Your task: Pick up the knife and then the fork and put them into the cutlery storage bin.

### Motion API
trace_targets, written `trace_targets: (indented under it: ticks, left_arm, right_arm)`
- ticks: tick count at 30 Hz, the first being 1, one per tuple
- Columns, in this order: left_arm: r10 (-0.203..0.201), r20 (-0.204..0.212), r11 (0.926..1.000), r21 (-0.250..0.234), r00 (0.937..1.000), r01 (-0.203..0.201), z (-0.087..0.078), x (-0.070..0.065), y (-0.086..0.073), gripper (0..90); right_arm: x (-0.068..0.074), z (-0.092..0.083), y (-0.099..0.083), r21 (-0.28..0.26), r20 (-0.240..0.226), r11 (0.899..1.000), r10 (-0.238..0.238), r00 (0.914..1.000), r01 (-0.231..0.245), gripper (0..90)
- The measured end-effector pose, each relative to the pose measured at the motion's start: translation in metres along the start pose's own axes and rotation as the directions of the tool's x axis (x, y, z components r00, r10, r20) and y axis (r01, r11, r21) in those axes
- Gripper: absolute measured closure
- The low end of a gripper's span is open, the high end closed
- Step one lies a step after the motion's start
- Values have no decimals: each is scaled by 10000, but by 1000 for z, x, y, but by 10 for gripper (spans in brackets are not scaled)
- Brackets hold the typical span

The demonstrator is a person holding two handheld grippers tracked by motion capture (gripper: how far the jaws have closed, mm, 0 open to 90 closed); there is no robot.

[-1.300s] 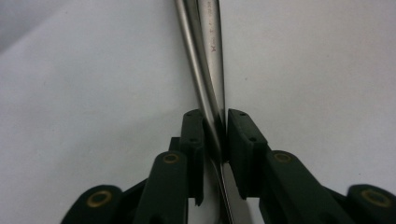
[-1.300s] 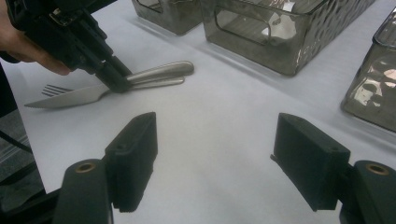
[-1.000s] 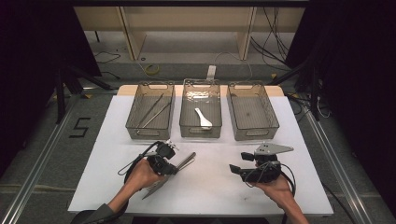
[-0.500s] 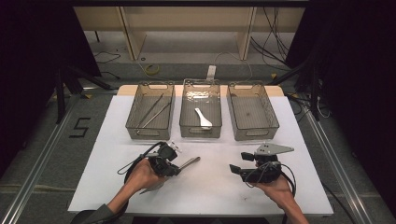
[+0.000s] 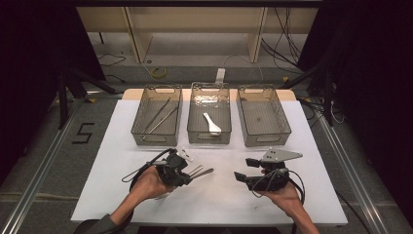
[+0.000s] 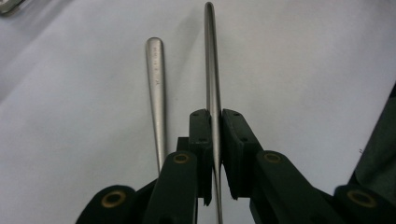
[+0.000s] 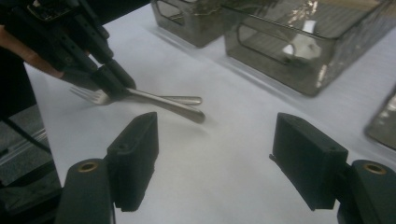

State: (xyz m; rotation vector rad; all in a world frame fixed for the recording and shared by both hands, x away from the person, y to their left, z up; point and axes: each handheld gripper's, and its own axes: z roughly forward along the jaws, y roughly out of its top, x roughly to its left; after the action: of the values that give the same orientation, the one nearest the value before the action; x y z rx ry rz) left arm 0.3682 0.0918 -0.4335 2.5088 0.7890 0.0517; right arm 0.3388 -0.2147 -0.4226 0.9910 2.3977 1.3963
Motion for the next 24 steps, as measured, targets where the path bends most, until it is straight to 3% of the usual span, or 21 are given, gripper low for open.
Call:
trace_targets:
  ticks: [6,11,14,17,19,21,22,23,24]
  left_arm:
    - [485,245,9988,82,9985,-487,-2,-13,5,822]
    - [875,554,9959,173,9946,-885,-1,-25,8,822]
    - [1115,814,9933,222,9904,-1137,-1,-31,10,822]
    - [1356,905,9899,288,9866,-1387,-1,-37,11,822]
    - [1410,1074,9891,269,9842,-1446,-1,-41,11,822]
    - [1464,1186,9885,219,9821,-1499,-1,-43,12,822]
    - [1555,1207,9866,303,9804,-1602,-1,-44,12,822]
    - [1627,1220,9854,311,9791,-1676,-1,-46,12,822]
    - [1659,1264,9849,287,9780,-1707,-1,-47,12,822]
  right_arm:
    - [16,14,6,300,-467,9968,-731,9962,745,322]
    - [31,28,9,882,-809,9781,-1817,9800,1886,326]
    - [40,37,9,1245,-1114,9592,-2406,9642,2538,338]
    - [48,45,9,1605,-1472,9332,-2994,9427,3214,355]
    - [54,51,8,1867,-1734,9122,-3347,9262,3646,372]
    - [58,57,7,2157,-1925,8830,-3800,9047,4168,393]
    - [59,59,7,2206,-1975,8763,-3899,8994,4283,405]
    - [60,60,7,2358,-2068,8617,-4072,8896,4493,413]
    - [62,61,6,2373,-2084,8572,-4147,8858,4571,420]
